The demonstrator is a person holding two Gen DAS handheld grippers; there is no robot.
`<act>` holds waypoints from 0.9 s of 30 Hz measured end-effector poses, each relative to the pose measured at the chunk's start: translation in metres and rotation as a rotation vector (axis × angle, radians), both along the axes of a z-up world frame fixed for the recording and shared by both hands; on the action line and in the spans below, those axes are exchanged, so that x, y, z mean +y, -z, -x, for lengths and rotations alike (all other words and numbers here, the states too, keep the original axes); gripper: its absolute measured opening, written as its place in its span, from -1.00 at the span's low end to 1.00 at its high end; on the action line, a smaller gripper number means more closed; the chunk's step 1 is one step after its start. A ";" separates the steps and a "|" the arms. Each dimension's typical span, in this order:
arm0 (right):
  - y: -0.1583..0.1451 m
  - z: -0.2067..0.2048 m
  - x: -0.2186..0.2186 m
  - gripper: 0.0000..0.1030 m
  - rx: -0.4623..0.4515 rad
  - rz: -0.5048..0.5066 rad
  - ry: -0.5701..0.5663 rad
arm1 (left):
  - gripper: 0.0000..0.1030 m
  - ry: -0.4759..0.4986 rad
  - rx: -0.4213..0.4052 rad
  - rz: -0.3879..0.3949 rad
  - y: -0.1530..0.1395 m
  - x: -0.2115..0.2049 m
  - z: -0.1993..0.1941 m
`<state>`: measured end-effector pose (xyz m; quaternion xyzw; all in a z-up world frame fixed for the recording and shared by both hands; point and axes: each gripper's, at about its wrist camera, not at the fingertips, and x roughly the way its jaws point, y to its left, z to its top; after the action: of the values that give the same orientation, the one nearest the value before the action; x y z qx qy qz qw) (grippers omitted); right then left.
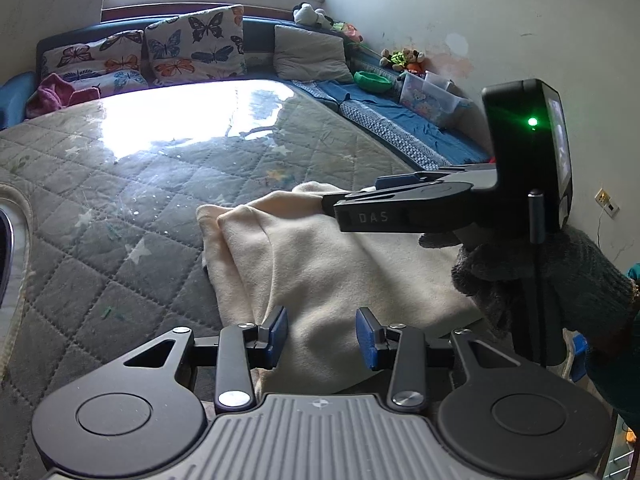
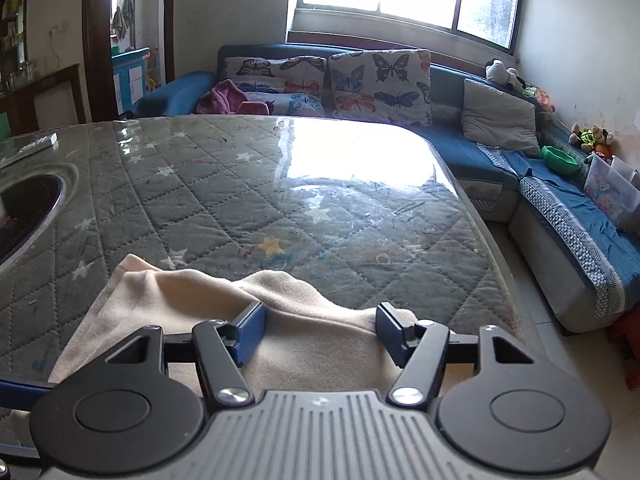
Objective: Fold clothes
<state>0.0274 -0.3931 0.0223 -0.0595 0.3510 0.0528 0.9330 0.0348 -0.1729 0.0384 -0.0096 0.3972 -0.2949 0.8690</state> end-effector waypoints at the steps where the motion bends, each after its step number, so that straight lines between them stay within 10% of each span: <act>1: -0.002 0.002 0.000 0.22 -0.005 -0.001 -0.003 | -0.20 -0.005 -0.005 0.001 -0.001 0.002 0.001; 27: -0.014 0.073 0.044 0.24 -0.067 0.065 -0.160 | -0.18 -0.103 -0.007 -0.031 0.004 0.037 0.004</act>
<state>-0.0452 -0.3495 0.0367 -0.1193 0.3152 0.1139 0.9346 0.0303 -0.1355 0.0344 -0.0155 0.3975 -0.2434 0.8846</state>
